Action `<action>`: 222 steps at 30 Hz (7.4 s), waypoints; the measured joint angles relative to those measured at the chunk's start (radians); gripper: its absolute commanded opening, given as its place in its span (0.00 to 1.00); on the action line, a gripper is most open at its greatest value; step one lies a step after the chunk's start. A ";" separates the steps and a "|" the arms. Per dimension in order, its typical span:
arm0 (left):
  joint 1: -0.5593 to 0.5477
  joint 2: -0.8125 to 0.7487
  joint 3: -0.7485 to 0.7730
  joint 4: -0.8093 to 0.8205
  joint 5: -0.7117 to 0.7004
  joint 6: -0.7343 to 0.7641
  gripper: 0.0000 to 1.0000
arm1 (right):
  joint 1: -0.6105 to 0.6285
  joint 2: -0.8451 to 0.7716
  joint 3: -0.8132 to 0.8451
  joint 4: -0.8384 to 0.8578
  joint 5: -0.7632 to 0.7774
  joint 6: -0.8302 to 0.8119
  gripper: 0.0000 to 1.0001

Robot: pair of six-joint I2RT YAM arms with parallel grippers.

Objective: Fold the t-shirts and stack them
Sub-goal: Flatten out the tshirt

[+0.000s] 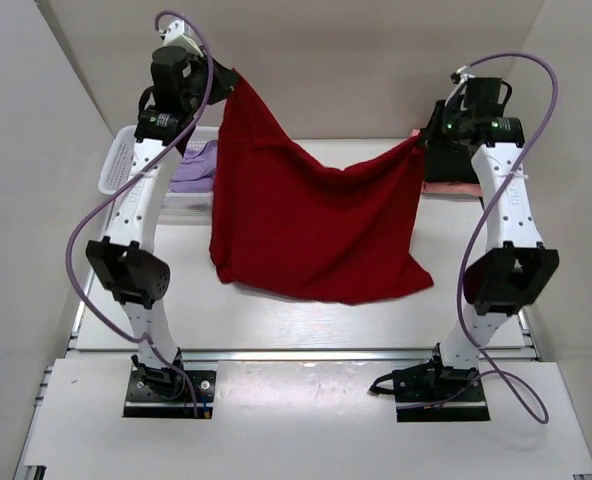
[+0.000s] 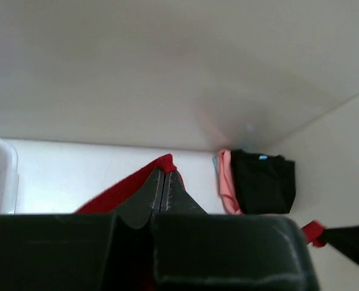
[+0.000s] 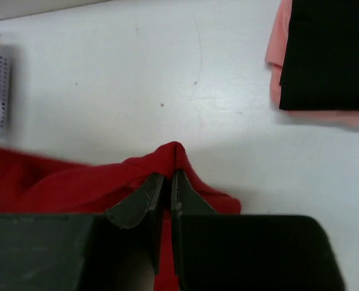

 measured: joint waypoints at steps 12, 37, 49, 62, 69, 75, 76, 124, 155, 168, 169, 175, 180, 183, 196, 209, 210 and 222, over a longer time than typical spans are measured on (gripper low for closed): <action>0.064 -0.299 -0.019 0.011 0.024 0.036 0.00 | -0.034 -0.158 0.285 0.090 -0.098 0.013 0.00; -0.050 -1.300 -1.491 -0.346 0.169 -0.023 0.00 | -0.162 -0.656 -1.204 -0.165 -0.155 0.053 0.00; -0.003 -1.159 -1.441 -0.377 0.144 -0.023 0.00 | -0.161 -0.676 -1.226 -0.377 -0.053 0.042 0.01; 0.013 -1.207 -1.364 -0.398 -0.027 0.013 0.00 | -0.211 -0.596 -0.916 -0.444 0.209 0.074 0.00; 0.012 -1.251 -1.310 -0.445 -0.100 0.032 0.00 | -0.200 -0.597 -0.883 -0.443 0.252 0.085 0.00; -0.018 -1.385 -1.410 -0.487 0.038 0.024 0.22 | -0.200 -0.620 -0.931 -0.447 0.267 0.090 0.00; -0.026 -1.409 -1.433 -0.499 0.069 0.018 0.24 | -0.200 -0.629 -0.942 -0.447 0.268 0.090 0.00; -0.215 0.213 -0.758 0.414 0.013 0.009 0.12 | -0.094 -0.497 -1.112 -0.267 0.020 0.095 0.00; -0.021 0.214 -0.664 0.119 -0.231 0.264 0.15 | -0.095 -0.448 -1.088 -0.248 0.017 0.095 0.00; -0.187 0.199 -0.675 0.267 0.003 0.142 0.14 | -0.109 -0.449 -1.088 -0.244 0.011 0.094 0.00; -0.195 0.204 -0.675 0.267 0.007 0.142 0.14 | -0.112 -0.449 -1.089 -0.244 0.011 0.094 0.00; -0.193 0.237 -0.688 0.234 -0.022 0.174 0.15 | -0.116 -0.454 -1.091 -0.243 0.008 0.094 0.00; -0.164 0.255 -0.702 0.167 -0.109 0.205 0.15 | -0.116 -0.454 -1.091 -0.243 0.007 0.091 0.00; -0.144 0.255 -0.702 0.147 -0.152 0.210 0.16 | -0.118 -0.454 -1.091 -0.243 0.007 0.091 0.00; -0.045 0.218 -0.743 0.118 -0.171 0.157 0.22 | -0.120 -0.452 -1.093 -0.241 0.008 0.090 0.00; 0.039 0.165 -0.824 0.172 -0.051 0.072 0.27 | -0.138 -0.375 -1.093 -0.242 0.109 0.091 0.00; 0.040 0.165 -0.824 0.169 -0.052 0.071 0.27 | -0.143 -0.376 -1.093 -0.243 0.114 0.092 0.00; 0.048 0.120 -0.780 0.060 -0.230 0.083 0.26 | -0.169 -0.391 -1.105 -0.263 0.209 0.098 0.01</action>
